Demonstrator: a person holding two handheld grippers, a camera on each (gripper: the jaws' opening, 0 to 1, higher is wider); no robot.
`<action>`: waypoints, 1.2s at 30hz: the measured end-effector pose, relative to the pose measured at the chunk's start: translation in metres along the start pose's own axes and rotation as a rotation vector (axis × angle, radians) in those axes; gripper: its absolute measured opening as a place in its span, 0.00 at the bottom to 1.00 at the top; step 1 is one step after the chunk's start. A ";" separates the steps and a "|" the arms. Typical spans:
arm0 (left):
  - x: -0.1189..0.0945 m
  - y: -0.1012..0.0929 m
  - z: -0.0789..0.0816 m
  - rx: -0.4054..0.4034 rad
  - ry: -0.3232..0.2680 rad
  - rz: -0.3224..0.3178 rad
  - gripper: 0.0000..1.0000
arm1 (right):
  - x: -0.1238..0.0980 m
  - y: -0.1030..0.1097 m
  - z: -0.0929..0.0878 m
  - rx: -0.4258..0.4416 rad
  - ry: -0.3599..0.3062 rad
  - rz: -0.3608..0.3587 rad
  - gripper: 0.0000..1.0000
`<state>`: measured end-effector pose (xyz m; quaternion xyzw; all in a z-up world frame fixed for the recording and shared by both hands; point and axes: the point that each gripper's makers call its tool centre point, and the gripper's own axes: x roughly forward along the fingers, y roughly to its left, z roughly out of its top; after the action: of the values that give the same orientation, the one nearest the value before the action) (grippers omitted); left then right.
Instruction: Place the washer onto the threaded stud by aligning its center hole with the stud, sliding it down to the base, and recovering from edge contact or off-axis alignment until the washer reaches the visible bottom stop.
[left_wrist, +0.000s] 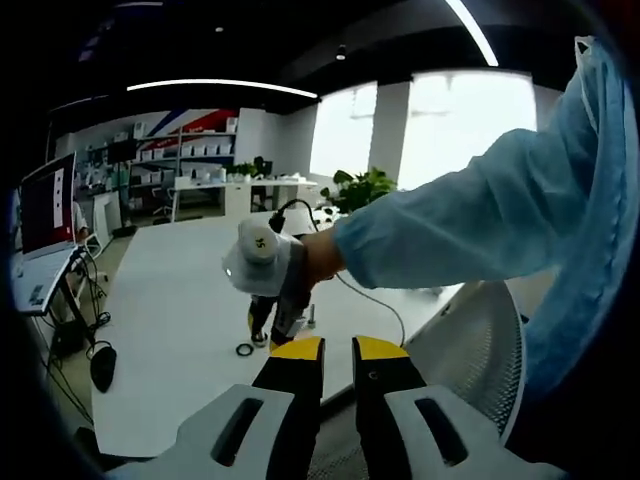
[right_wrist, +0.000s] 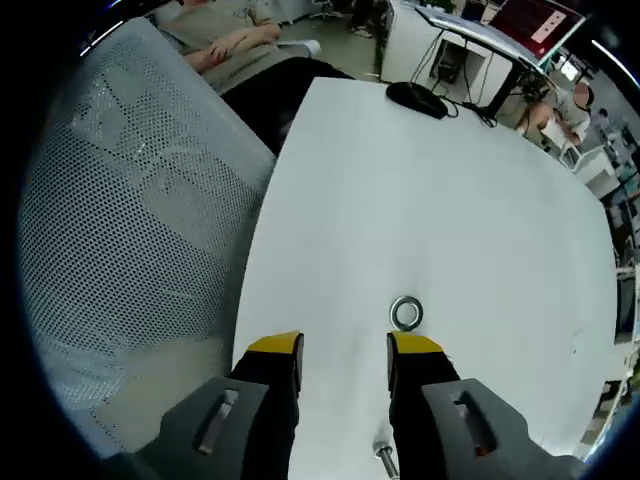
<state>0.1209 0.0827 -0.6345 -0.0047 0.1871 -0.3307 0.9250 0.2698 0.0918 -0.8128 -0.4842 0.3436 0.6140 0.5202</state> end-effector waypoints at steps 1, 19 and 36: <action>0.000 0.000 0.000 -0.001 0.000 0.000 0.08 | 0.001 0.000 0.000 -0.006 0.001 0.002 0.35; -0.001 0.005 0.002 -0.039 -0.014 0.018 0.08 | 0.028 -0.012 0.003 -0.225 0.034 0.030 0.34; 0.000 0.011 0.003 -0.059 -0.024 0.055 0.08 | 0.037 -0.045 -0.005 -0.372 0.142 0.146 0.29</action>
<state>0.1288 0.0909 -0.6330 -0.0309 0.1855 -0.2991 0.9355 0.3154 0.1089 -0.8456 -0.5880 0.2942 0.6670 0.3505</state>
